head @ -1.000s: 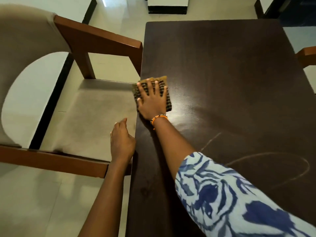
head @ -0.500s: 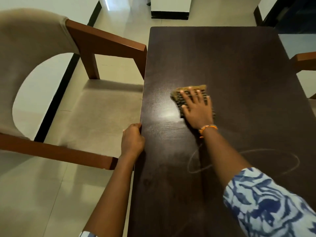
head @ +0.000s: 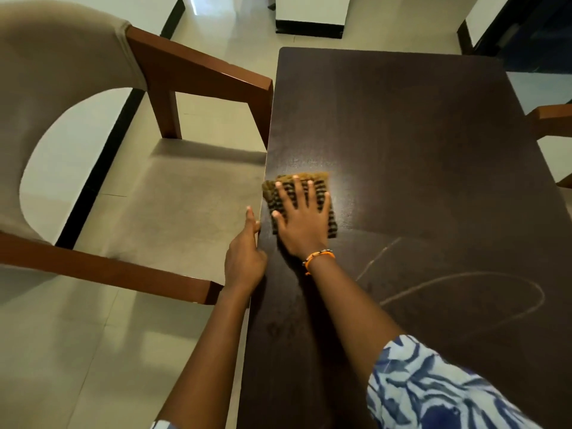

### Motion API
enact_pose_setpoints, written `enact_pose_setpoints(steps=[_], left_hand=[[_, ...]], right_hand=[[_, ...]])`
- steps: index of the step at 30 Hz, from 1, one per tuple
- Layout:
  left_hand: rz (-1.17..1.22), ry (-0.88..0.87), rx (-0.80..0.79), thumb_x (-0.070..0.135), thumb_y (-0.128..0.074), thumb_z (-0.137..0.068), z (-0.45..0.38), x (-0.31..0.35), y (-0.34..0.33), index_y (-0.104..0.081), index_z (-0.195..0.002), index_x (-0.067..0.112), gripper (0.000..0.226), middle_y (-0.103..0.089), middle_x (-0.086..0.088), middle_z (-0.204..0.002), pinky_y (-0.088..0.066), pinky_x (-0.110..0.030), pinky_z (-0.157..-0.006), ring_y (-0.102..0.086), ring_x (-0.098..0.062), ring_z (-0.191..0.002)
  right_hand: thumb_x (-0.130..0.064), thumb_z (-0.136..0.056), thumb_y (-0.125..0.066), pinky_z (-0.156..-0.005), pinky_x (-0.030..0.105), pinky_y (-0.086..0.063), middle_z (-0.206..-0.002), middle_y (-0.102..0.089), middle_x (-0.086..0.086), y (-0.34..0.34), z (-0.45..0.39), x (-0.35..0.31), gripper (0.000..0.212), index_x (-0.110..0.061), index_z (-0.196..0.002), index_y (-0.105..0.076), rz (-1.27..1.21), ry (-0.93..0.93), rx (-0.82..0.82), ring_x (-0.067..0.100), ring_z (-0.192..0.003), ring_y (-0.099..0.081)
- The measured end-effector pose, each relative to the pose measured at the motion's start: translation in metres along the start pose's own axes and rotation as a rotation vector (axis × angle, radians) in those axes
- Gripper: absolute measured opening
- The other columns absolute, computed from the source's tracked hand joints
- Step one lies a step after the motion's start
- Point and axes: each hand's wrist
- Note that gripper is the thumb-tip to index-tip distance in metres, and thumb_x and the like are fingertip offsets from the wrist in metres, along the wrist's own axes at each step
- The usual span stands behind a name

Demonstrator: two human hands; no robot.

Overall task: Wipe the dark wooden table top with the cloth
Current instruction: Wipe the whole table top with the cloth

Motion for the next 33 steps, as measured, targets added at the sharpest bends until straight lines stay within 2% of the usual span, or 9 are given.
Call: enact_pose_setpoints(steps=[3, 6, 8, 10, 16, 21, 27, 30, 33], left_hand=[[0.056, 0.092, -0.04, -0.006, -0.042, -0.086, 0.008, -0.006, 0.0, 0.017, -0.145, 0.023, 0.089, -0.038, 0.004, -0.148, -0.044, -0.03, -0.078, -0.057, -0.029, -0.115], [0.055, 0.16, -0.028, 0.0, -0.043, -0.088, 0.017, -0.005, -0.004, 0.021, -0.144, 0.023, 0.088, -0.036, 0.003, -0.15, -0.044, -0.034, -0.09, -0.049, -0.027, -0.125], [0.03, 0.17, 0.027, 0.01, -0.048, -0.09, 0.02, -0.001, -0.006, 0.018, -0.145, 0.022, 0.087, -0.039, 0.001, -0.148, -0.044, -0.037, -0.095, -0.049, -0.025, -0.125], [0.005, 0.154, 0.068, 0.015, -0.051, -0.09, 0.021, 0.002, -0.007, 0.015, -0.146, 0.022, 0.087, -0.043, 0.002, -0.143, -0.047, -0.04, -0.095, -0.051, -0.024, -0.121], [-0.022, 0.123, 0.065, 0.0, -0.049, -0.085, 0.018, 0.001, -0.007, 0.01, -0.147, 0.019, 0.088, -0.05, 0.001, -0.139, -0.05, -0.041, -0.091, -0.058, -0.026, -0.109], [-0.012, 0.108, 0.032, -0.005, -0.049, -0.082, 0.018, -0.002, -0.003, 0.009, -0.147, 0.021, 0.091, -0.049, -0.001, -0.139, -0.051, -0.043, -0.087, -0.059, -0.03, -0.105], [0.026, 0.099, 0.022, -0.004, -0.049, -0.084, 0.023, -0.002, -0.004, 0.024, -0.143, 0.022, 0.097, -0.045, -0.001, -0.144, -0.052, -0.038, -0.082, -0.059, -0.03, -0.109], [0.04, 0.107, 0.036, 0.002, -0.049, -0.088, 0.024, -0.002, -0.005, 0.029, -0.141, 0.02, 0.095, -0.043, -0.003, -0.145, -0.047, -0.036, -0.087, -0.052, -0.029, -0.121], [0.018, 0.145, 0.044, 0.005, -0.049, -0.089, 0.027, 0.001, -0.005, 0.029, -0.14, 0.017, 0.094, -0.039, -0.01, -0.147, -0.044, -0.043, -0.099, -0.044, -0.03, -0.128]], right_hand=[[-0.046, -0.095, -0.035, -0.113, 0.056, 0.004, -0.159, -0.008, 0.001, -0.007, 0.009, -0.021, 0.056, -0.036, -0.147, -0.016, 0.007, 0.131, -0.043, 0.027, -0.146, -0.003], [-0.046, -0.094, -0.037, -0.113, 0.053, -0.004, -0.158, -0.016, -0.002, 0.0, 0.015, -0.004, 0.054, -0.041, -0.145, -0.021, 0.042, 0.274, -0.054, 0.026, -0.145, -0.01], [-0.046, -0.093, -0.038, -0.112, 0.051, -0.008, -0.157, -0.02, -0.004, 0.007, 0.016, 0.018, 0.053, -0.043, -0.144, -0.023, 0.053, 0.29, -0.053, 0.025, -0.145, -0.014], [-0.046, -0.093, -0.038, -0.113, 0.051, -0.008, -0.157, -0.018, -0.004, 0.015, 0.019, 0.046, 0.054, -0.043, -0.144, -0.021, 0.072, 0.201, -0.041, 0.025, -0.145, -0.014], [-0.04, -0.094, -0.041, -0.114, 0.056, -0.012, -0.157, -0.019, -0.001, 0.043, 0.04, 0.149, 0.054, -0.04, -0.144, -0.024, 0.068, -0.202, 0.075, 0.026, -0.144, -0.016], [-0.038, -0.094, -0.04, -0.113, 0.061, -0.003, -0.158, -0.013, 0.002, 0.035, 0.047, 0.117, 0.056, -0.036, -0.146, -0.02, 0.014, -0.43, 0.114, 0.031, -0.145, -0.009], [-0.043, -0.095, -0.035, -0.111, 0.059, 0.007, -0.16, -0.005, 0.001, 0.008, 0.042, 0.02, 0.057, -0.038, -0.147, -0.014, -0.005, -0.167, 0.033, 0.028, -0.146, -0.001], [-0.043, -0.095, -0.036, -0.112, 0.058, 0.005, -0.159, -0.006, 0.001, -0.005, 0.045, -0.023, 0.056, -0.038, -0.147, -0.016, -0.024, 0.041, -0.054, 0.029, -0.146, -0.001], [-0.044, -0.094, -0.037, -0.113, 0.056, -0.001, -0.159, -0.012, -0.002, -0.005, 0.048, -0.019, 0.054, -0.041, -0.145, -0.02, 0.009, 0.169, -0.074, 0.027, -0.145, -0.007]])
Point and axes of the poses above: each hand's wrist, its own z-axis away from the middle knuckle, its own y-axis out of the back of the hand, x = y × z
